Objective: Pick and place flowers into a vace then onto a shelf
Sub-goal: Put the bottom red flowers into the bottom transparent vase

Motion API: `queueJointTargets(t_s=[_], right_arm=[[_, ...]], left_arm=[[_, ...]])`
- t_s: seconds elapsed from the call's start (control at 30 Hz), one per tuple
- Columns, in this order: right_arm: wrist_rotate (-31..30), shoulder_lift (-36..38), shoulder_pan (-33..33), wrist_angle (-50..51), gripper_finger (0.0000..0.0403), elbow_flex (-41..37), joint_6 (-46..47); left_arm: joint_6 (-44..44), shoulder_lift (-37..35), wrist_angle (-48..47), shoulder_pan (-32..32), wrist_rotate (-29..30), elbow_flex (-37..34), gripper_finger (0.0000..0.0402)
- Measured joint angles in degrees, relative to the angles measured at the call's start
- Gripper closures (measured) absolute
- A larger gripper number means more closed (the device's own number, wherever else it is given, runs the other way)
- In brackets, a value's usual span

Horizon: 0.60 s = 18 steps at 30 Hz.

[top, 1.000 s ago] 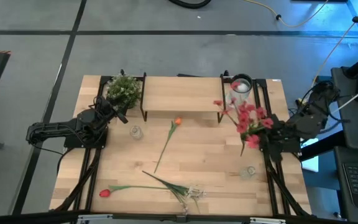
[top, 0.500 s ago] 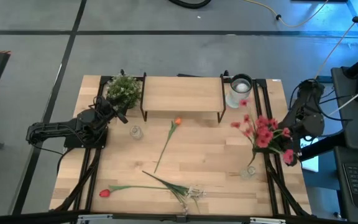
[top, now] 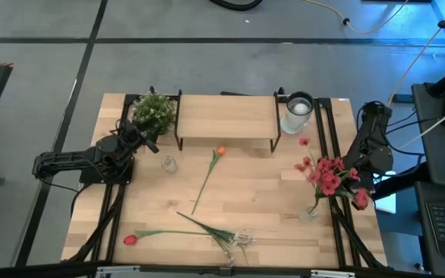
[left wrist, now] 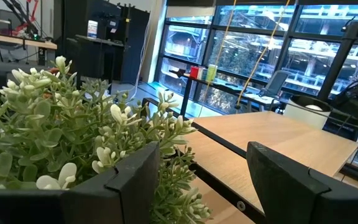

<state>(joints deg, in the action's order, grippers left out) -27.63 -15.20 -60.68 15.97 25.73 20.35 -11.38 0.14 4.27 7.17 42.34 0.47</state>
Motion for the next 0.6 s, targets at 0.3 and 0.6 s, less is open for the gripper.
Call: queueJointTargets(t_s=[0.3, 0.6], right_arm=[[0.76, 1.11, -1.15, 2.09, 0.0397, -0.03, -1.40], [0.72, 1.11, -1.12, 10.33, 0.0397, -0.07, 3.47]], left_arm=[[0.00, 0.00, -0.04, -0.01, 0.00, 0.02, 0.0166], [0.04, 0.00, -0.18, -0.01, 0.00, 0.02, 0.0166]])
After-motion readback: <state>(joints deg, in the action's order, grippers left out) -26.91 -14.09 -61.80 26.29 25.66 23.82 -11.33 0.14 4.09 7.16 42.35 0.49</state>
